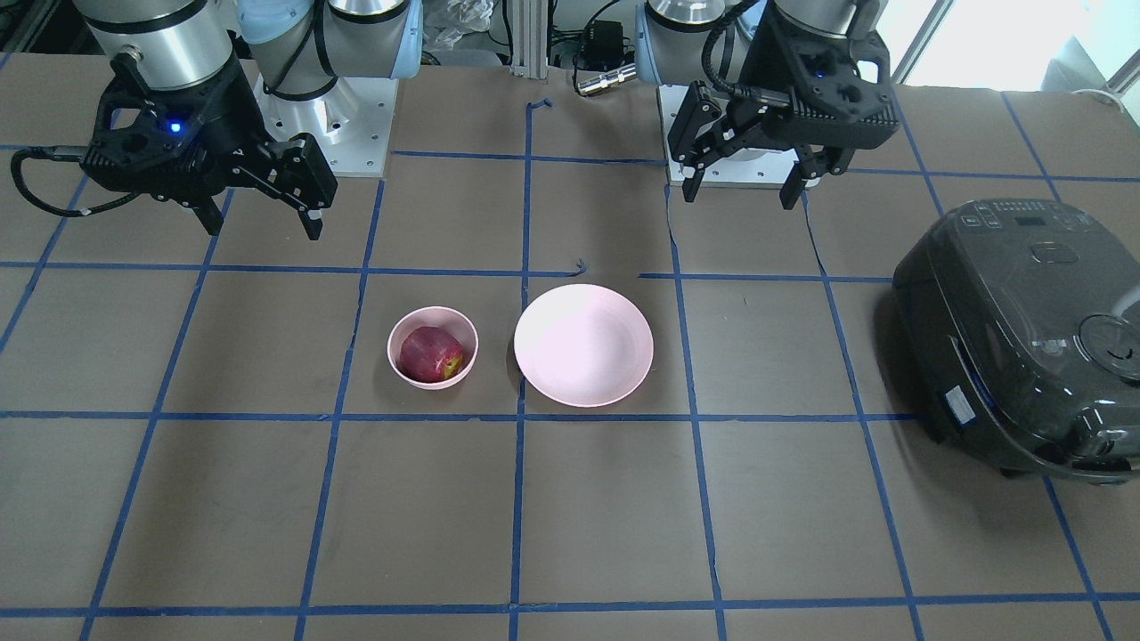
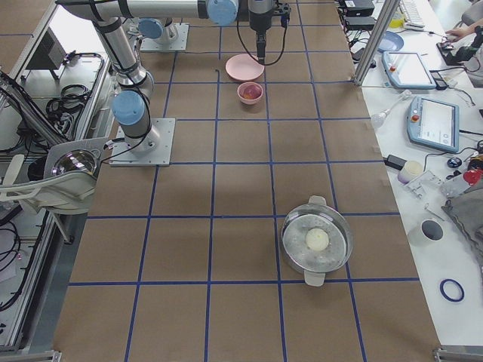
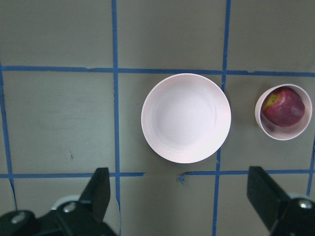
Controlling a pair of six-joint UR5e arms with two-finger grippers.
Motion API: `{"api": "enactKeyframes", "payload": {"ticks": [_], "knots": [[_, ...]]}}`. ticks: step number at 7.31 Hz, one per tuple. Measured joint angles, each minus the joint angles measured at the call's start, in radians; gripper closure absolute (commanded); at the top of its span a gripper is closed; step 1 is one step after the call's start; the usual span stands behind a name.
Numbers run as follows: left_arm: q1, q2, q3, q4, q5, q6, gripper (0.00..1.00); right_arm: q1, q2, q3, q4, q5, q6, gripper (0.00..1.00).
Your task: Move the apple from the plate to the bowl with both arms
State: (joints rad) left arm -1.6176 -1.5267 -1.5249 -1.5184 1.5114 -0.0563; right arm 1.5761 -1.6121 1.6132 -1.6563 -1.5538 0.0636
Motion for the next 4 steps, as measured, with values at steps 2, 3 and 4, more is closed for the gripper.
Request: {"api": "enactKeyframes", "payload": {"ticks": [2, 3, 4], "knots": [[0.008, -0.002, -0.011, 0.056, 0.024, 0.016, 0.00, -0.001, -0.007, 0.001, 0.017, -0.001, -0.001, 0.00], [0.007, 0.000, -0.012, 0.063, 0.030, 0.017, 0.00, -0.001, -0.007, 0.002, 0.019, -0.002, -0.001, 0.00], [0.006, 0.001, -0.013, 0.065, 0.031, 0.019, 0.00, -0.001, -0.008, 0.002, 0.019, -0.002, -0.001, 0.00]]}}
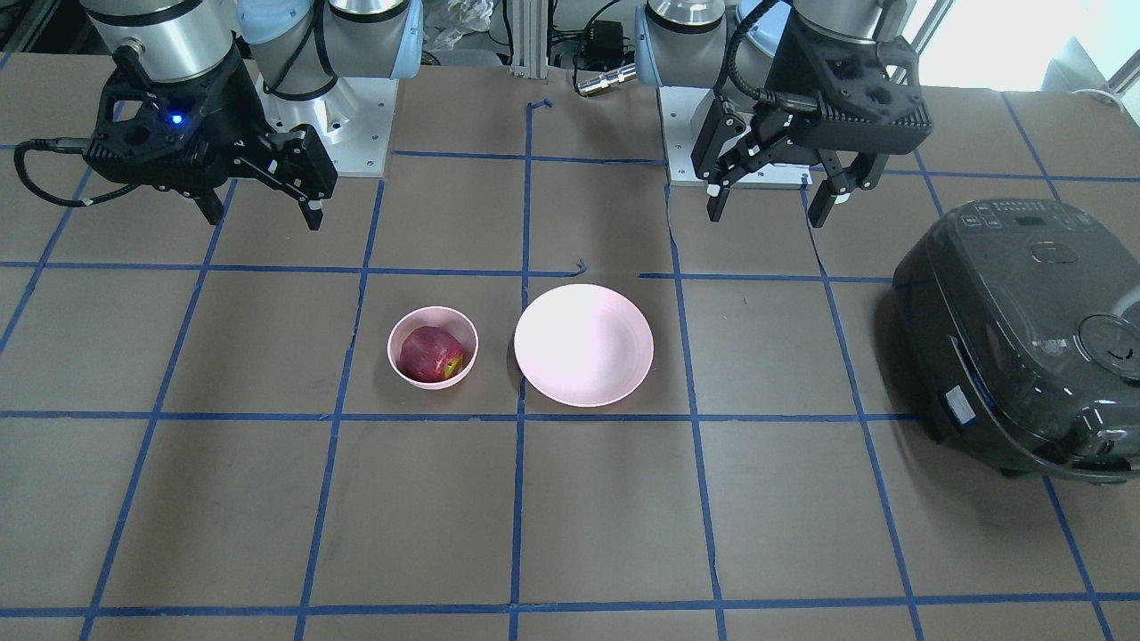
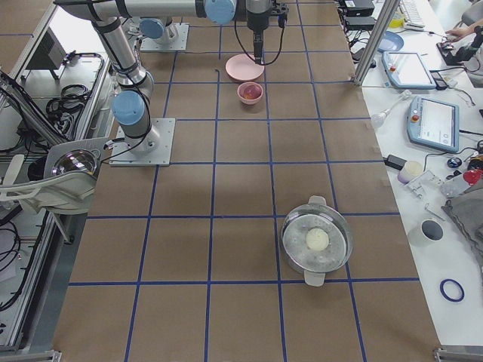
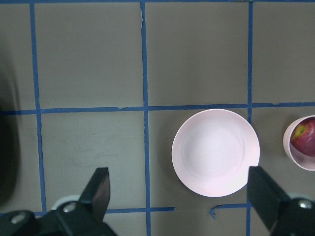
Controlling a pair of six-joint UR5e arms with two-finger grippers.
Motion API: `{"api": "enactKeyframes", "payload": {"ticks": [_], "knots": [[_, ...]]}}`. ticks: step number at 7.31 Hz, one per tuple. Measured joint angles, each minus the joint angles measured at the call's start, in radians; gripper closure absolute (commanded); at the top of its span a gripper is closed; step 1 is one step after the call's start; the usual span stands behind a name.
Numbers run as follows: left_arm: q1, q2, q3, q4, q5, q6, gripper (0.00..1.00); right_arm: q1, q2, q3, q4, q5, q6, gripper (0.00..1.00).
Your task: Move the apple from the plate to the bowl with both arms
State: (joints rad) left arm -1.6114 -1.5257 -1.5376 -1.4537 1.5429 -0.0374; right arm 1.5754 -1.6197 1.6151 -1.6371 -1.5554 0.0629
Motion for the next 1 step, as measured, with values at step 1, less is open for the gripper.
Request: {"api": "enactKeyframes", "payload": {"ticks": [1], "knots": [[-0.001, 0.001, -0.001, 0.001, -0.001, 0.001, 0.00, 0.000, 0.000, 0.000, 0.000, 0.000, 0.000, 0.00]]}}
